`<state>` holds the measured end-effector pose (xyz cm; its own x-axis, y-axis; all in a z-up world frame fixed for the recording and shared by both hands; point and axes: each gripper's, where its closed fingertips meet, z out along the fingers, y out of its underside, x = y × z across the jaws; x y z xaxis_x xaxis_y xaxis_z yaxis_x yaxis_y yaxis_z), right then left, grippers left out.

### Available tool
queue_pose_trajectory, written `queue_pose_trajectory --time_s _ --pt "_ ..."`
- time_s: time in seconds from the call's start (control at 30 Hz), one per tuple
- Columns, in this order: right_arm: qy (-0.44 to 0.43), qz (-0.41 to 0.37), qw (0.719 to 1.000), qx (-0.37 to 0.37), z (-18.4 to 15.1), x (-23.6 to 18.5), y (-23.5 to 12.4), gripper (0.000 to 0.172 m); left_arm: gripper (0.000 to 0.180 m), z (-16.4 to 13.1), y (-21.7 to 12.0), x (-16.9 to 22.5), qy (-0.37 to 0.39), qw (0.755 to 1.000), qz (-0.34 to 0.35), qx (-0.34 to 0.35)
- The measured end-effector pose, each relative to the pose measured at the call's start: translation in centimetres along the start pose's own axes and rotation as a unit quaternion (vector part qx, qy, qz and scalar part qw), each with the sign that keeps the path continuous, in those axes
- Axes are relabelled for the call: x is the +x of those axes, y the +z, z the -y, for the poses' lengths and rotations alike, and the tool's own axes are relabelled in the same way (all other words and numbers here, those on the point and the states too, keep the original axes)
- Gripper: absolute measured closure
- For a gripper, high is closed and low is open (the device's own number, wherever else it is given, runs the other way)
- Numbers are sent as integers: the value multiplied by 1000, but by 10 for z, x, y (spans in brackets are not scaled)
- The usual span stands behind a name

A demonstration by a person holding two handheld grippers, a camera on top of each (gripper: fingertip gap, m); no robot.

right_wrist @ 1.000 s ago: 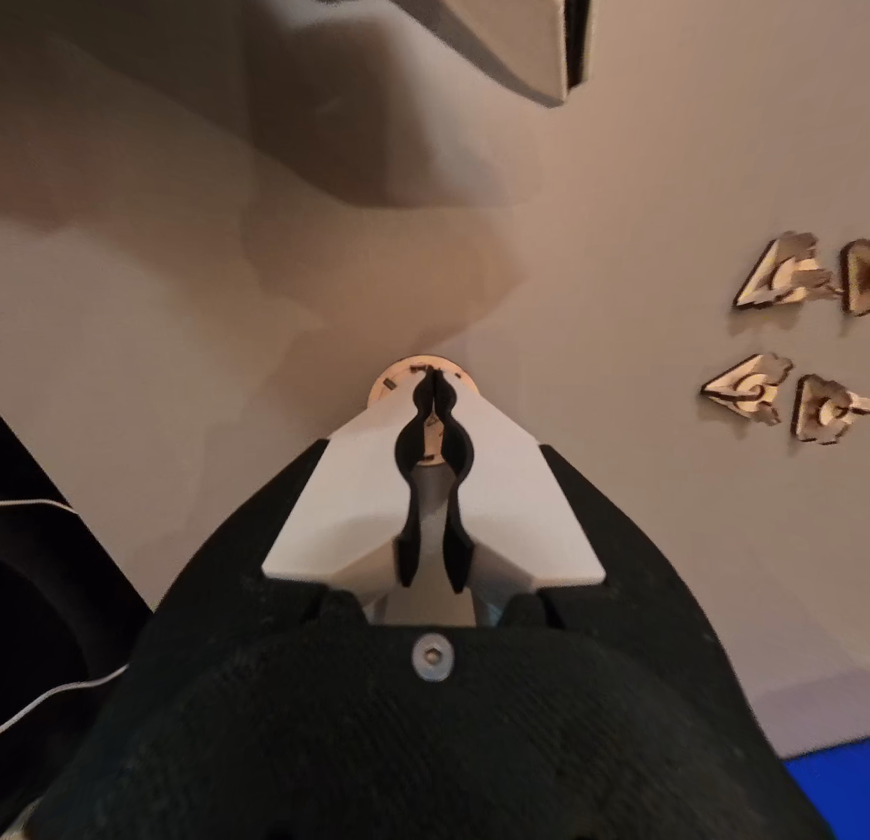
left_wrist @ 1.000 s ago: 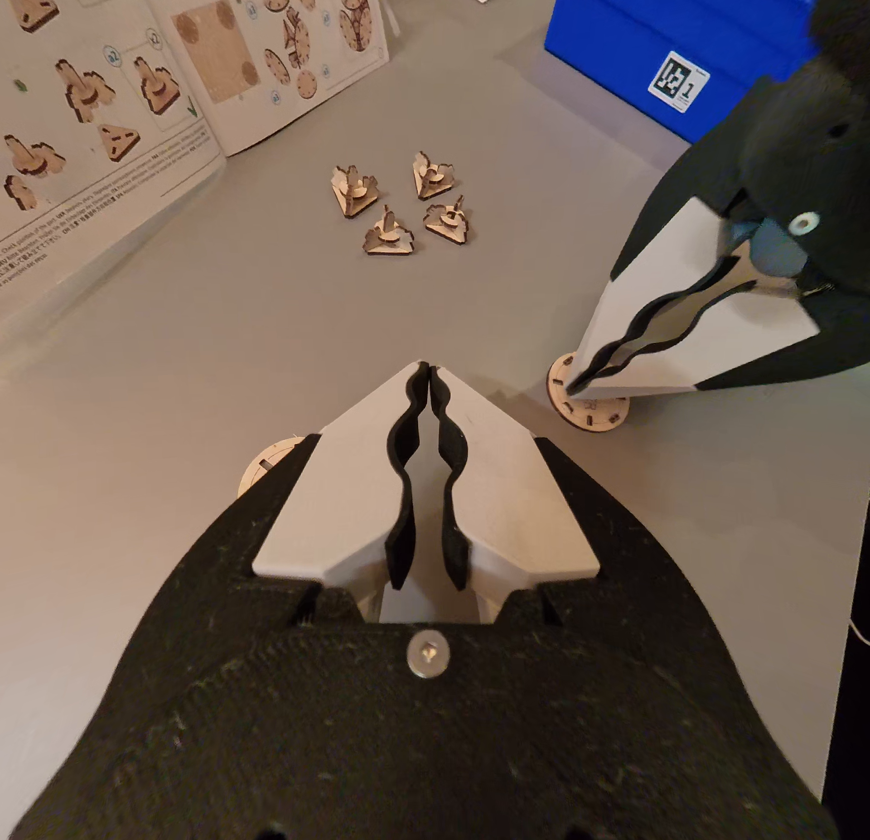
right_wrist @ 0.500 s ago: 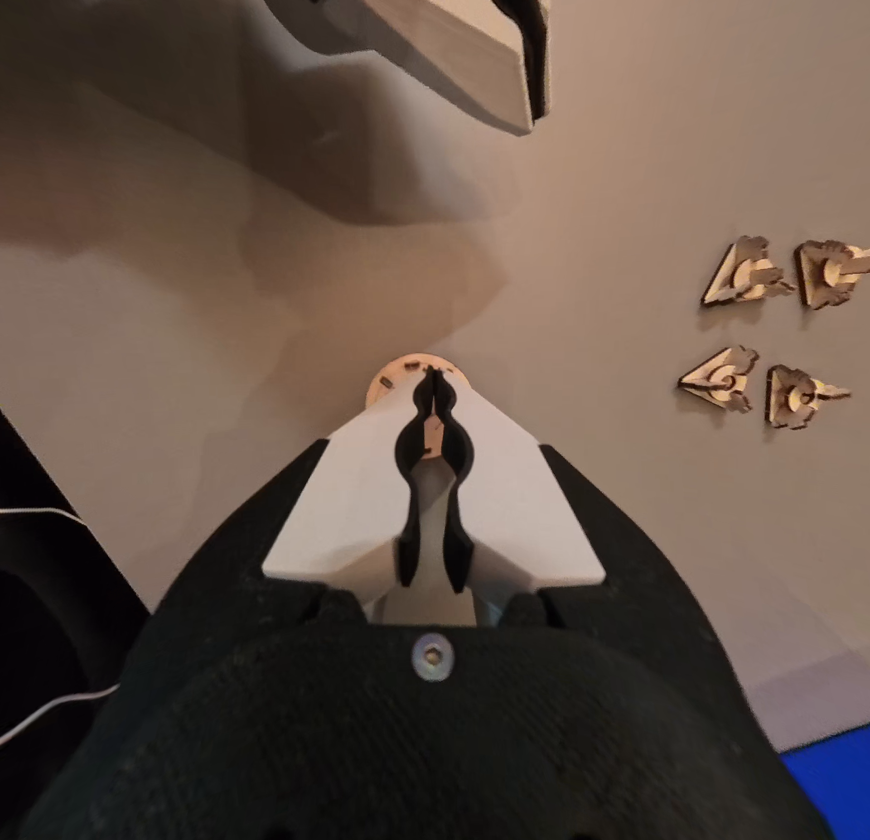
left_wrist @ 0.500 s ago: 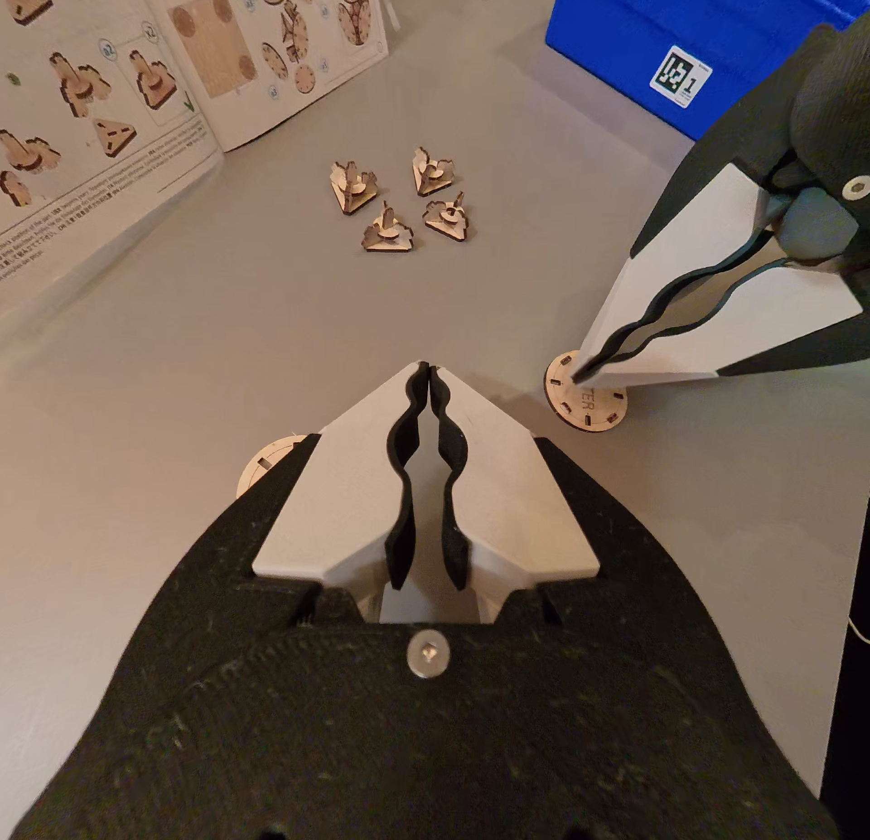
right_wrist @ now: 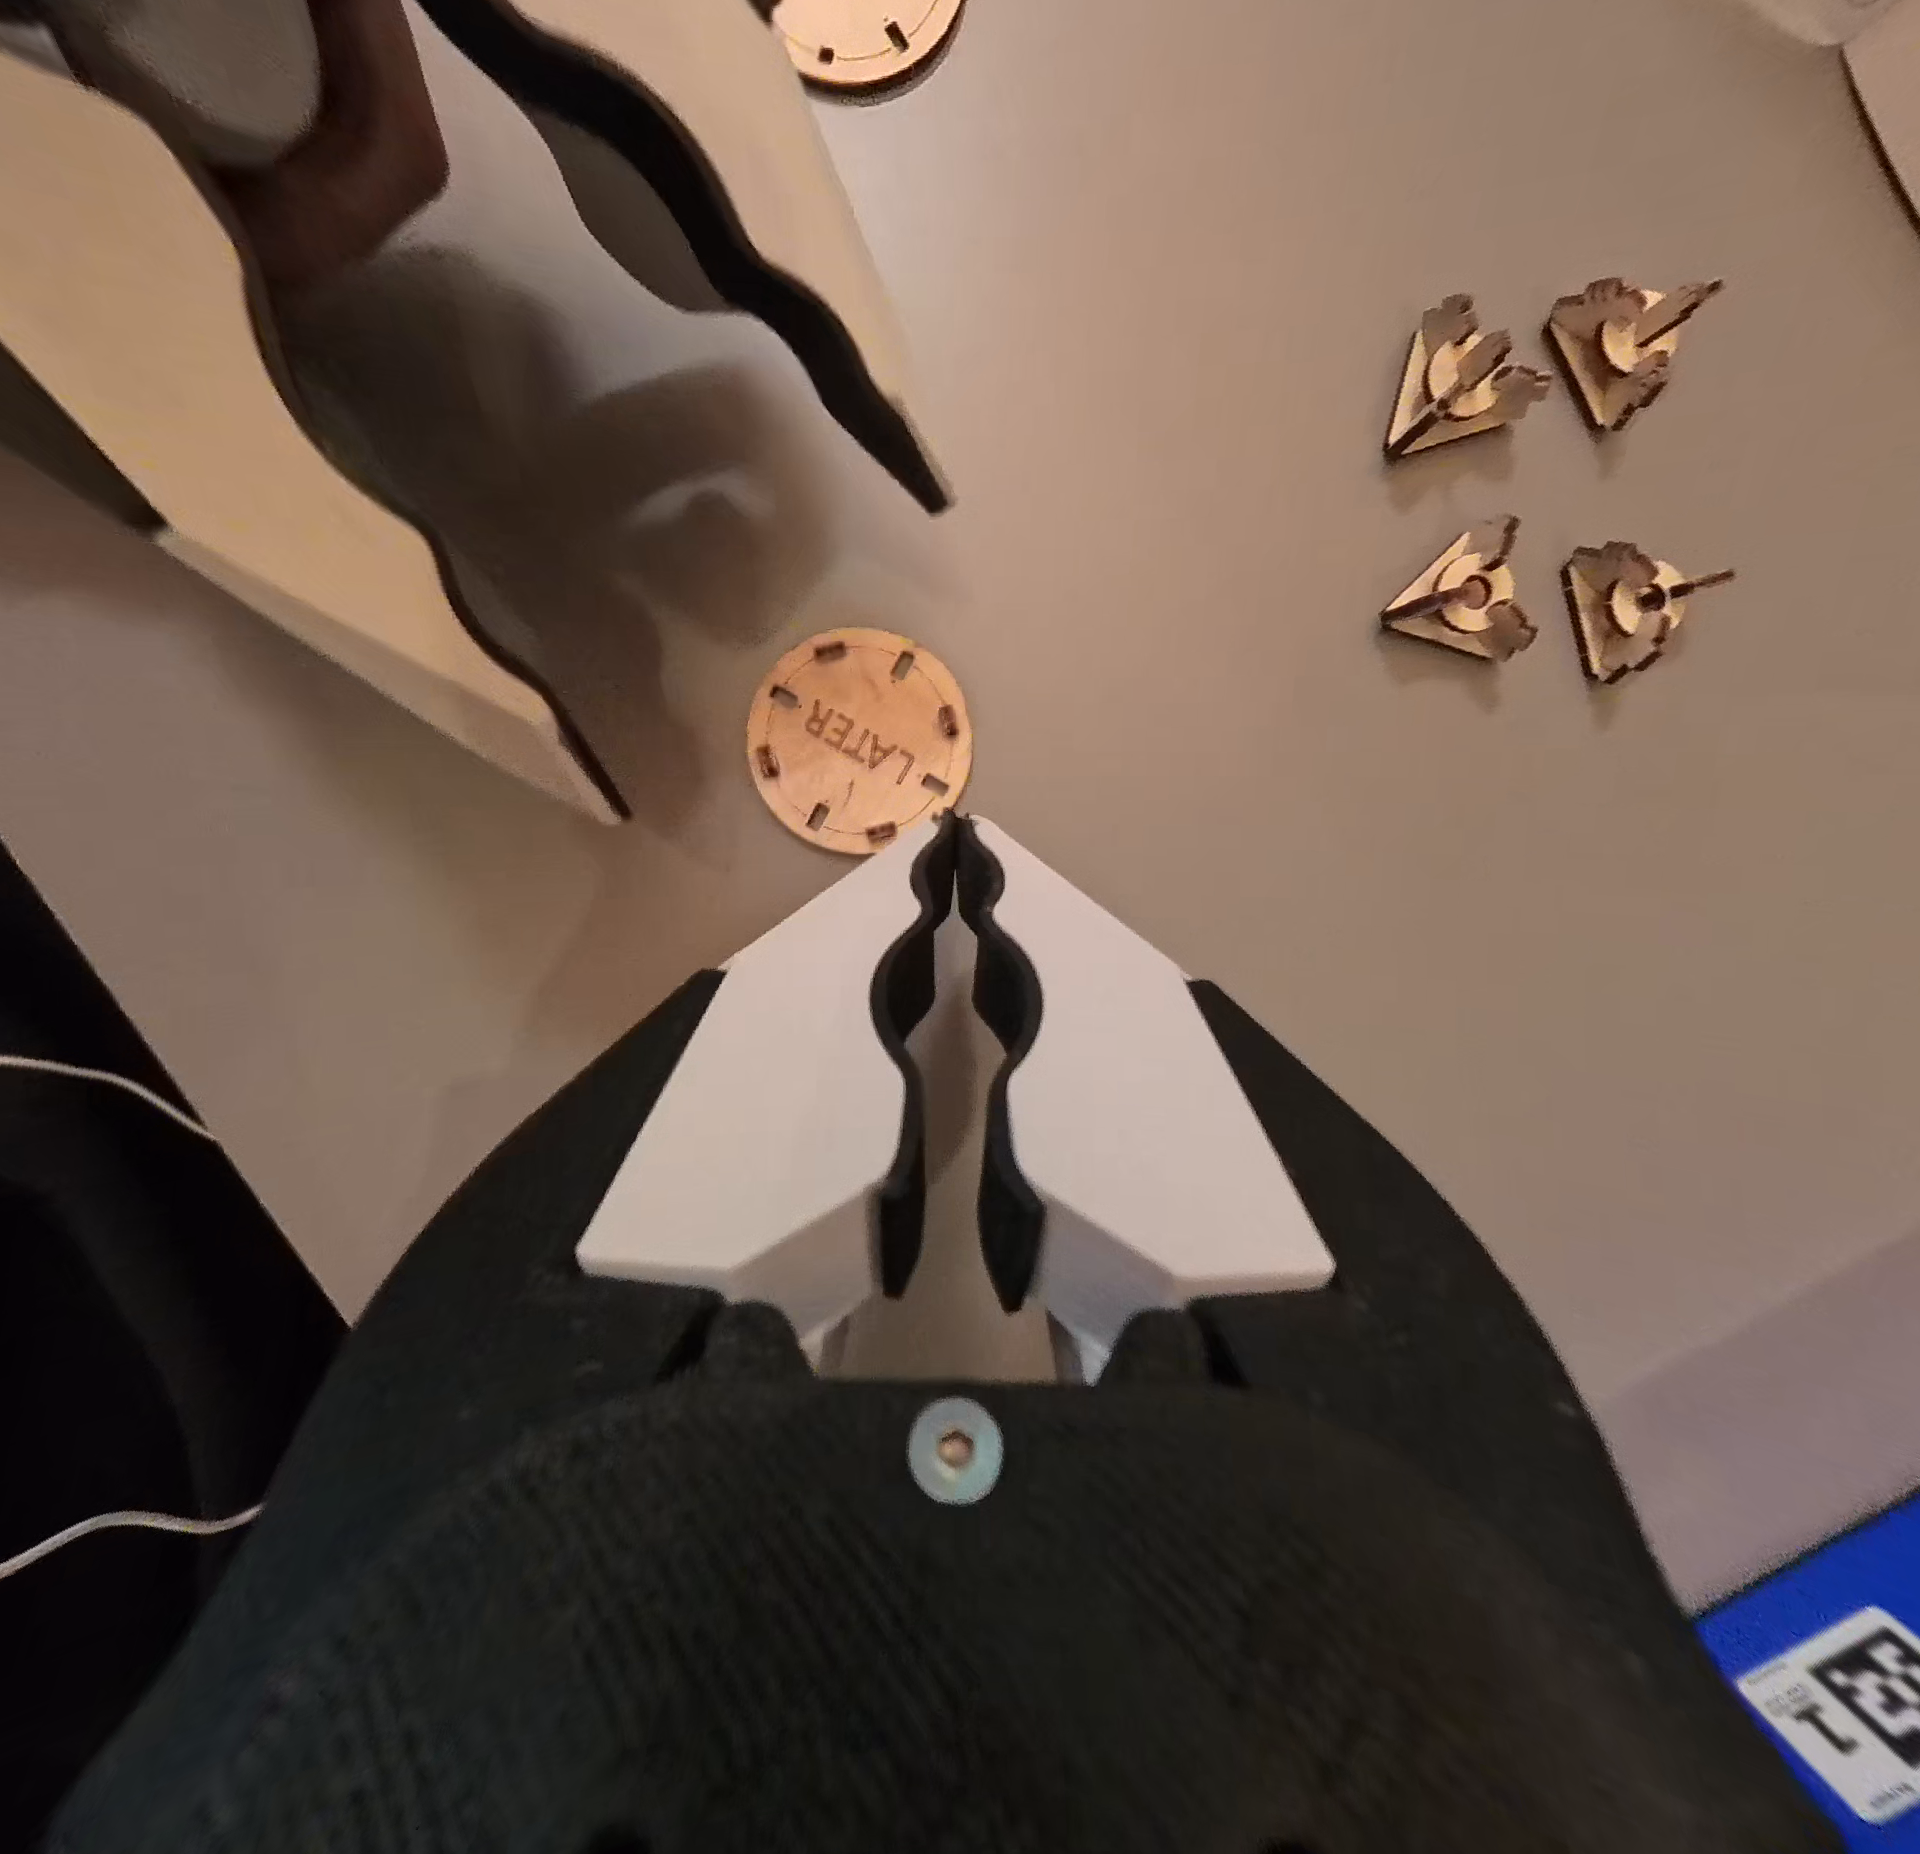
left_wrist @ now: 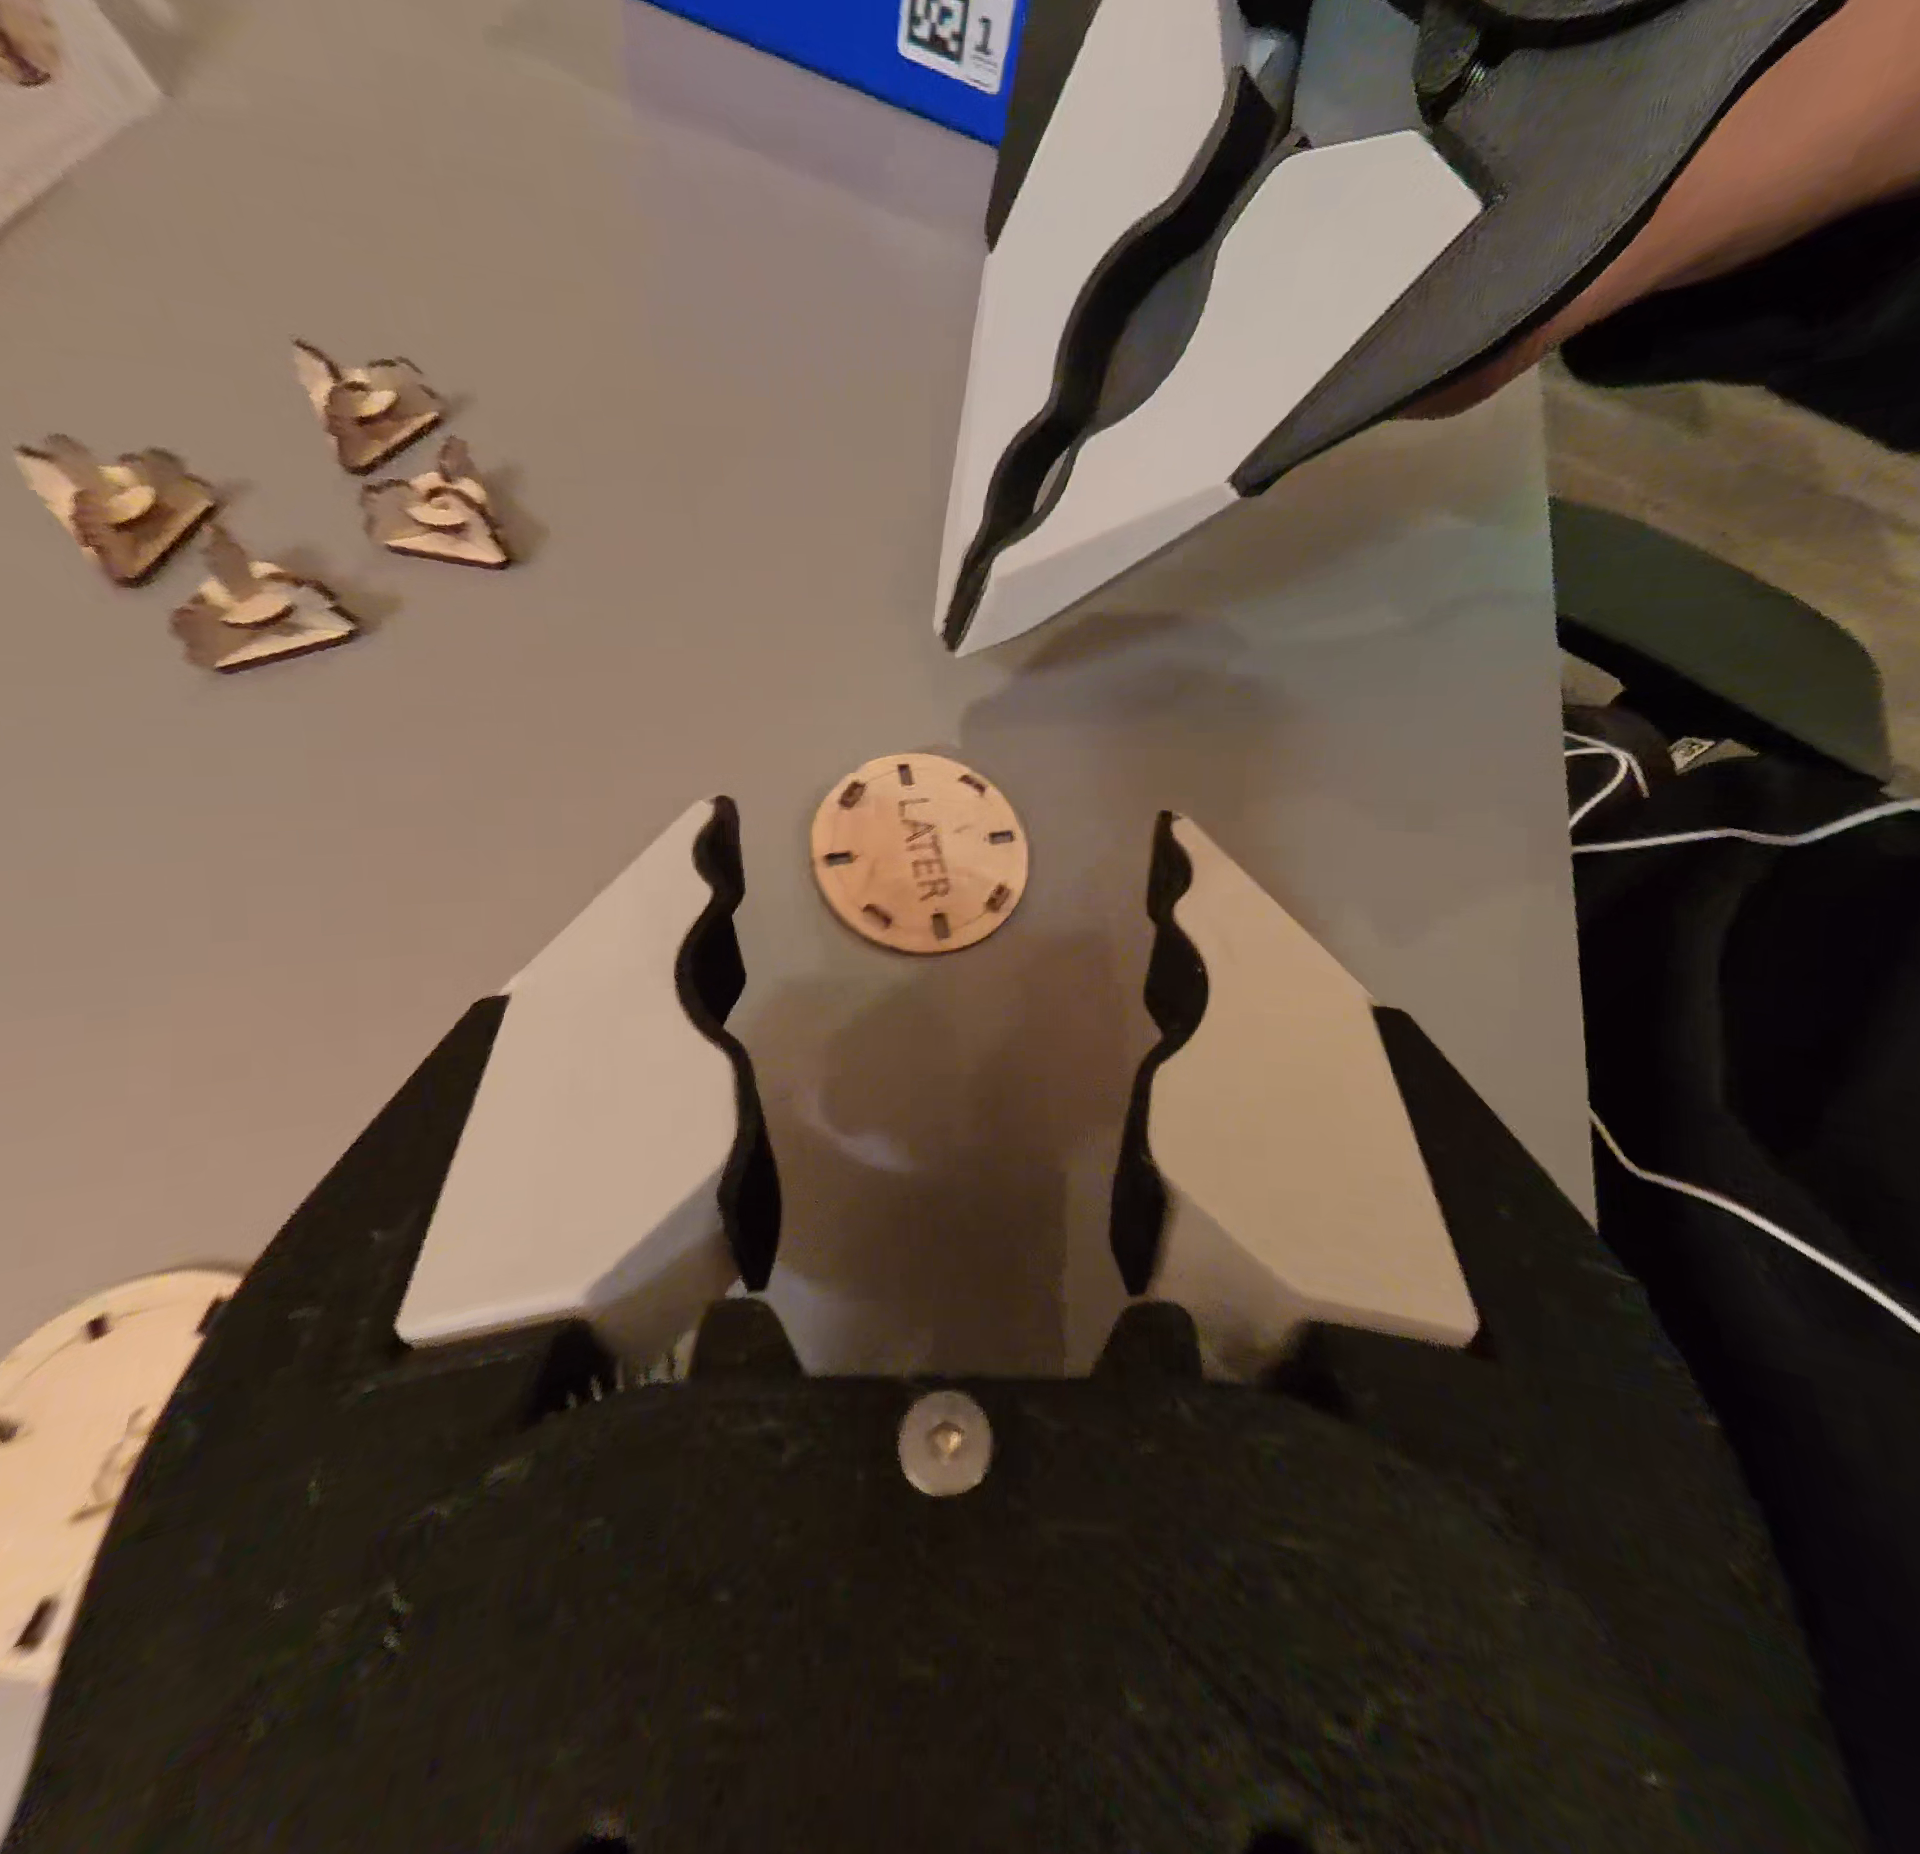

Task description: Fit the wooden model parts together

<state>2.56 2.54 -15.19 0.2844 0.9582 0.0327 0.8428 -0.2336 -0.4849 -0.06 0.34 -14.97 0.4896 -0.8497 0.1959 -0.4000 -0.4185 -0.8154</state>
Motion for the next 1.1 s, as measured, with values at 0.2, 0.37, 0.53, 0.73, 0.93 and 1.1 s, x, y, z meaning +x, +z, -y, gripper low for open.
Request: queue_pose_trajectory --time_s 0.2,0.37,0.53,0.73,0.93,1.1 --pt "-1 12 1000 0 -7 -1 6 172 102 -21 28 -2 46 994 61 -75" --pt "-11 39 999 -15 -10 -10 17 172 104 -31 33 -11 34 992 73 -94" --pt "-14 54 998 -29 -14 -14 26 172 128 -30 33 -9 36 993 65 -90" --pt "-12 48 999 -16 -9 -12 23 172 128 -31 33 -6 39 993 56 -92" --pt "-6 51 998 -44 -18 -14 29 172 128 -31 33 -6 39 993 57 -93" --pt "-5 49 999 -8 -4 -14 20 172 128 -31 33 -6 39 993 58 -93"
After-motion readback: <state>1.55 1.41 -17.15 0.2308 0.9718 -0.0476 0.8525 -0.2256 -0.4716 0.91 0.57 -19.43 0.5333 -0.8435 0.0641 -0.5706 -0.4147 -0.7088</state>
